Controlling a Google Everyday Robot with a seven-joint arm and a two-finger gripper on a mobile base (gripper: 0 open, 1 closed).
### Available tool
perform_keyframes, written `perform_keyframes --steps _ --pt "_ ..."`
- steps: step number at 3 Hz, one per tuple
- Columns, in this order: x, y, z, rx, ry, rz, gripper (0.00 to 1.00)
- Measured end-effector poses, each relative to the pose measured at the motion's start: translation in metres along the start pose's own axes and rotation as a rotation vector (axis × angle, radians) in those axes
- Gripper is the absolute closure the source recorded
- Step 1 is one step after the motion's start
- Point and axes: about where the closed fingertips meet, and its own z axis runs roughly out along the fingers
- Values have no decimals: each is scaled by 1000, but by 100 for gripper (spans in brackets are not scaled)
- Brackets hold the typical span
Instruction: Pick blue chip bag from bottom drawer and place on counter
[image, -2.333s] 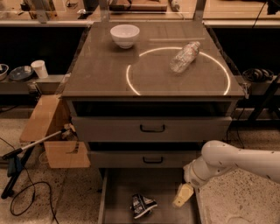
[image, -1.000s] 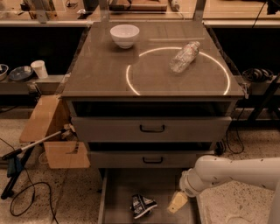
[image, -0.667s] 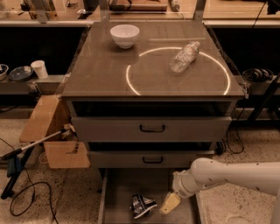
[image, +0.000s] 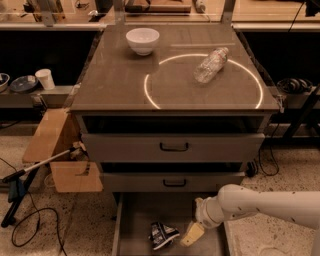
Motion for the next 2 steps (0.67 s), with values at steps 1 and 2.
perform_keyframes --steps 1,2 --pt "-5 -4 22 -12 -45 -9 0" --pt "-7 -9 44 -6 -71 -9 0"
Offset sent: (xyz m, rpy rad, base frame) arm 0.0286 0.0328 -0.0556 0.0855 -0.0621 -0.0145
